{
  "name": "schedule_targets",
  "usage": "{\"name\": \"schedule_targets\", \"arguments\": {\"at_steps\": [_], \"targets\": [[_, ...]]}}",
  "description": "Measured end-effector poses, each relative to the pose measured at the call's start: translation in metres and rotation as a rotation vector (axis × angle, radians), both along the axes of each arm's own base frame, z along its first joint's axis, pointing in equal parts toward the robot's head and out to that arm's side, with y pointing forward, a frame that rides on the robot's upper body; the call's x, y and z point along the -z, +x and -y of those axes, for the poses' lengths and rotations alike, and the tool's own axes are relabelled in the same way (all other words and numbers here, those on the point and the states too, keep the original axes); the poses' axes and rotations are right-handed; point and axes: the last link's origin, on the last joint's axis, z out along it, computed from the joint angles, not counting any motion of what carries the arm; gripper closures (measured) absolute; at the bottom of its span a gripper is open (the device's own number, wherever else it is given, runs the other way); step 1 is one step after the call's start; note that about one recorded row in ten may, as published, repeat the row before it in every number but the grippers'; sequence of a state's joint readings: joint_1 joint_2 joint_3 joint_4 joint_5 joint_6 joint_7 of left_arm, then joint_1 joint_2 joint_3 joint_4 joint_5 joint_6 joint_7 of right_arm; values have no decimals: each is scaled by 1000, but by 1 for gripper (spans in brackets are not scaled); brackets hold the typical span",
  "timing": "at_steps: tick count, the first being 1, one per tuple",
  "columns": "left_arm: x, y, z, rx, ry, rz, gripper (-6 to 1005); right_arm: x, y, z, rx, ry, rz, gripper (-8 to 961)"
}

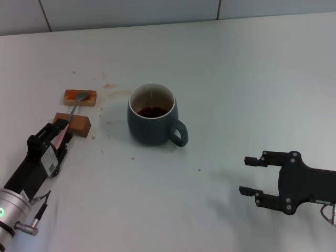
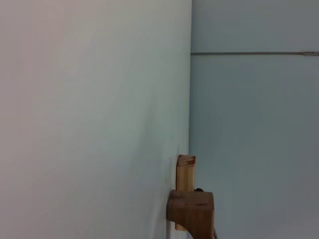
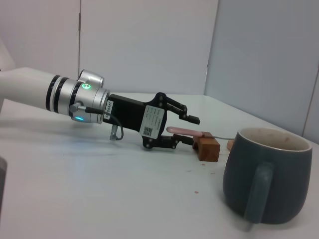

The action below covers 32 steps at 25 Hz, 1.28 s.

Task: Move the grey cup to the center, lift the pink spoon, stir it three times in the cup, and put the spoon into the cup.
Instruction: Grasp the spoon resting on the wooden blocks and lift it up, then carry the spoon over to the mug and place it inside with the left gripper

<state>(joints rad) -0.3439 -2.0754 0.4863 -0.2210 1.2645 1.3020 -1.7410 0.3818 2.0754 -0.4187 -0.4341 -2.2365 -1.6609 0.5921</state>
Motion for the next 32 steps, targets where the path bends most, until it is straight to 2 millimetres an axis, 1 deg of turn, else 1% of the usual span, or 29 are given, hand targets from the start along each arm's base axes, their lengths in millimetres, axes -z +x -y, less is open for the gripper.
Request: {"name": "schedule_targets", "arguments": {"at_steps": [4,9,15,25,29,30,32], "targets": [[0,-1,0,-3,-1,-1,589,0,0,-1,1,1,2,365],[1,-1,0,-9,-4,-3,637,0,1,-1,3,4,7,365],[1,-1,0,-11,-5,-3,782,0,1,-1,4,4,7,365],[-1,-1,-1,4,4,-17,835,1,0,-1,10,-1,1,365],[-15,10,-6,109,83,-35,861,2,-1,-3,12,-1,2,365],[-28,21,-13,206,154,-66,861,3,-1,-4,13,0,4,365],[-45,33,-26,326,235,-119,862,3,-1,-4,15,2,6,365]]}}
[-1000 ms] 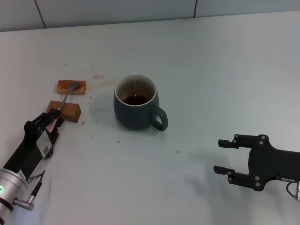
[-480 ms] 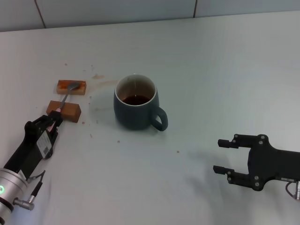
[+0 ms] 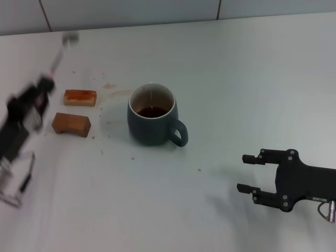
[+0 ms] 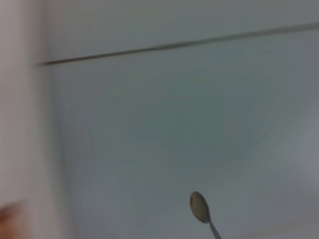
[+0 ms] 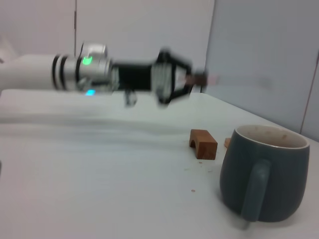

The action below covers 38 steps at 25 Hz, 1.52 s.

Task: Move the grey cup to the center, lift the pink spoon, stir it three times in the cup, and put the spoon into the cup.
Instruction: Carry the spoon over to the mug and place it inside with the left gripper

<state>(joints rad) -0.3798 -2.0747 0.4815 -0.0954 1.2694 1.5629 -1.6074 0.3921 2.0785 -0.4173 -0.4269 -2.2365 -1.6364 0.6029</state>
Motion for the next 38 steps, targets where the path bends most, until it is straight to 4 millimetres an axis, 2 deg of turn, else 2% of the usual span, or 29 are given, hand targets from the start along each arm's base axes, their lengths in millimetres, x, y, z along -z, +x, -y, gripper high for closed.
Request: {"name": "schedule_targets", "arguments": {"at_steps": [1,2,3,7,14,17,21,22,25,27,35,37,38], "targets": [[0,0,0,0,0,0,862,0,0,-1,1,1,2,365],[-23,18,-16,169,89,-85,863,0,0,-1,1,2,4,365],[-27,21,-19,198,101,-102,863,0,0,-1,1,2,4,365],[-64,52,-42,478,183,-284,864,0,-1,-3,3,11,-1,365],[-105,110,-64,910,185,-720,863,-3,0,-5,16,42,-14,364],[-111,130,-69,1054,143,-947,862,-2,0,-5,24,45,-18,364],[-108,138,-70,1119,98,-1083,864,-1,0,-5,34,42,-24,364],[-102,144,-71,1171,43,-1203,864,-1,-1,-5,36,42,-26,364],[-101,148,-72,1196,0,-1301,866,-1,0,-4,44,49,-34,364],[-102,154,-73,1215,-49,-1425,866,-1,1,-3,53,53,-39,364],[-97,164,-71,1245,-177,-1653,866,-1,1,-2,68,51,-50,364],[-97,164,-71,1245,-177,-1653,866,1,1,-1,72,47,-56,364],[-94,172,-71,1257,-201,-1723,866,1,1,-1,72,47,-56,364]]}}
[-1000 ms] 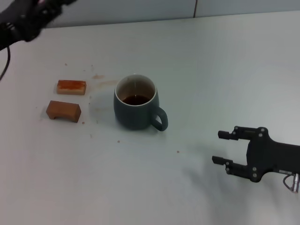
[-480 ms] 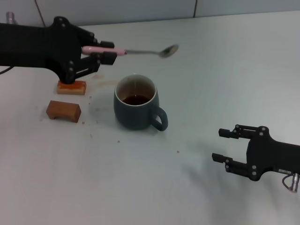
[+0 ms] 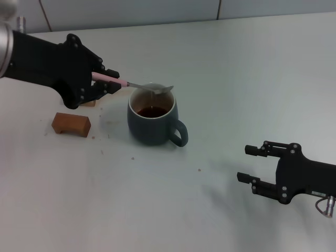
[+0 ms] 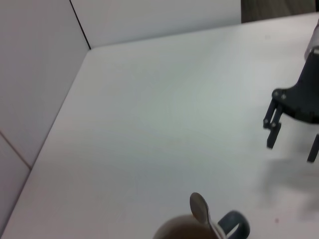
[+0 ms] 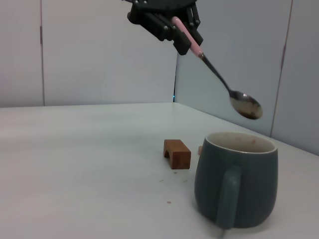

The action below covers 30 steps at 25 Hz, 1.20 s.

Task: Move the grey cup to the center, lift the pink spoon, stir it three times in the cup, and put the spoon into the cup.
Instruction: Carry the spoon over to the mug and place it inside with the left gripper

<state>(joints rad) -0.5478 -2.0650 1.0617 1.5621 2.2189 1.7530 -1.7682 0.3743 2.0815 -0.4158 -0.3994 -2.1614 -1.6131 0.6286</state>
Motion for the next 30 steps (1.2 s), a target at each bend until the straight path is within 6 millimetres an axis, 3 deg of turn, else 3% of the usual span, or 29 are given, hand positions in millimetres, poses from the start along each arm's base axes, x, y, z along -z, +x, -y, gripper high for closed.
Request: {"name": "schedule_targets", "arguments": {"at_steps": [18,30], "targets": [[32,43,-6,89,7,-310,867,0,0,3,0,-5,-6,364],[46,47,-9,125,17,-425,867,0,1,4,-1,-8,-7,364]]}}
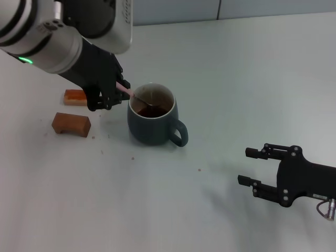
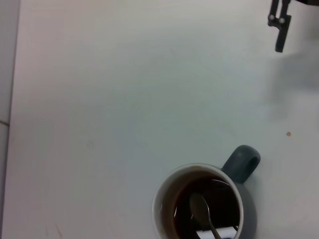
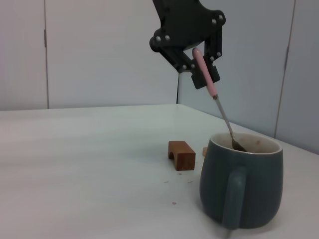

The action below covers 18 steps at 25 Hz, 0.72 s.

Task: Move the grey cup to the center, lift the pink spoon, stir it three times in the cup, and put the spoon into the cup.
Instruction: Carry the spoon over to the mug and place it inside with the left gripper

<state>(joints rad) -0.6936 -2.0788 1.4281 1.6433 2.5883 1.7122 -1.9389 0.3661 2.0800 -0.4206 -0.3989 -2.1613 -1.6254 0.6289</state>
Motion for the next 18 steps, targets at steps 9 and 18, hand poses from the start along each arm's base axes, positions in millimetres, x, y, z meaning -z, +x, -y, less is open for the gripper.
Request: {"name": "schedule_targets", "arguments": {"at_steps": [9,18], "targets": [[15,-1,-3,29,-1,-61,866,0,1,1,4,3,-2,364],[17,-1,-4,32,-3,-90,863,0,1,1,6,3,-2,365]]}}
